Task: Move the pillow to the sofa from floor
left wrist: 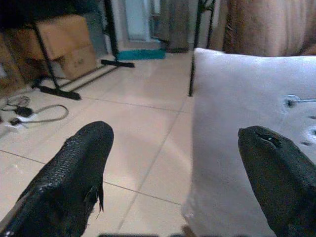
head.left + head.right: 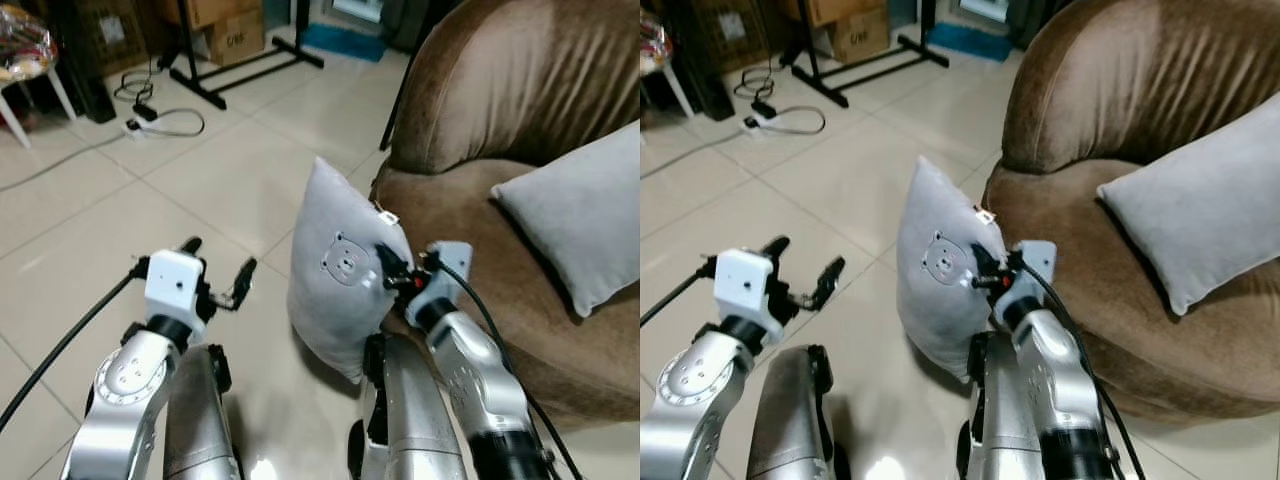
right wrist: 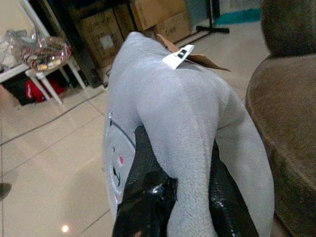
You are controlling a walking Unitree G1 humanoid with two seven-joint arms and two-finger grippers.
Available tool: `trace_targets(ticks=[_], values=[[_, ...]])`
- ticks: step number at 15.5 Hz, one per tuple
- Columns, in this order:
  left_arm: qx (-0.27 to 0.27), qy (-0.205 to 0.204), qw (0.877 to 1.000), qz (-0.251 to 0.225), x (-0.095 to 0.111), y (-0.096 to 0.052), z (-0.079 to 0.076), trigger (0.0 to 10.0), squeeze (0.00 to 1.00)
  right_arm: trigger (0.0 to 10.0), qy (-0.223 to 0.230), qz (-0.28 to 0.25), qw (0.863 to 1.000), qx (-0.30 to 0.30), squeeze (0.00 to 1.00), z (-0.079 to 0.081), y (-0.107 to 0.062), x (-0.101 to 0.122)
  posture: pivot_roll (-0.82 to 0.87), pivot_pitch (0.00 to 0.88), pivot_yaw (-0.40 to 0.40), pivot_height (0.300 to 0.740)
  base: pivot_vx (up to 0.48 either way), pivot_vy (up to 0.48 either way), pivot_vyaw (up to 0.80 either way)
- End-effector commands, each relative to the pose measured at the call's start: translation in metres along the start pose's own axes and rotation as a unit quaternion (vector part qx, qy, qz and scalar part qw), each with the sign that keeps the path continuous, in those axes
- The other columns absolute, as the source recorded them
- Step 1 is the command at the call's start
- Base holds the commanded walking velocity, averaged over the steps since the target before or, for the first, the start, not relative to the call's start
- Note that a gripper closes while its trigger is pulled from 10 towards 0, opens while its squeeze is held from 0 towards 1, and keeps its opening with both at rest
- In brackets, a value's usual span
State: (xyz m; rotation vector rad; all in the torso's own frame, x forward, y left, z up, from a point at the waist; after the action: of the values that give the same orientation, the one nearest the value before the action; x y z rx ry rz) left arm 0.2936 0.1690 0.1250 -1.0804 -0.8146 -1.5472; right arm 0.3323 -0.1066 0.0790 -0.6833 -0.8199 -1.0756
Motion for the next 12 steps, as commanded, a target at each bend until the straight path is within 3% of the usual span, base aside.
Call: trace_targets(ticks=[1, 8, 12], values=[[0.009, 0.004, 1.0, 0.002, -0.001, 0.002, 0.0, 10.0, 0.55, 10.0, -0.014, -0.015, 1.0, -0.001, 0.0, 0.003, -0.004, 0.011, 0.06, 0.0, -0.055, 0.486, 0.0, 0.0, 0.0], [0.041, 0.024, 0.999, -0.008, 0.003, 0.001, 0.008, 10.0, 0.55, 10.0, -0.014, -0.038, 0.999, -0.028, 0.0, 0.016, -0.013, 0.029, 0.07, 0.0, -0.051, 0.556, 0.0, 0.0, 0.0], [0.045, 0.023, 0.999, -0.012, 0.003, 0.003, 0.01, 10.0, 0.55, 10.0, -0.011, -0.05, 0.997, -0.054, 0.0, 0.008, -0.015, 0.036, 0.05, 0.0, -0.03, 0.601, 0.0, 0.0, 0.0]])
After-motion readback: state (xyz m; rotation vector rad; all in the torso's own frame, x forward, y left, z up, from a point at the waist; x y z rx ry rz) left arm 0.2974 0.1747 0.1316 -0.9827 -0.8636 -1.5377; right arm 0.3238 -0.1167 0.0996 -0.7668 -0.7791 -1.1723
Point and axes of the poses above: a point about 5 cm out from each wrist's last joint towards the gripper, its own y axis pointing out of the wrist towards the gripper, its own x axis along the axis of the wrist's last joint, z = x × y, the point moved 5 cm from there along y, pointing out of the wrist towards the gripper, and after that the axes turned 12 degrees about y, right-handed, at the moved point
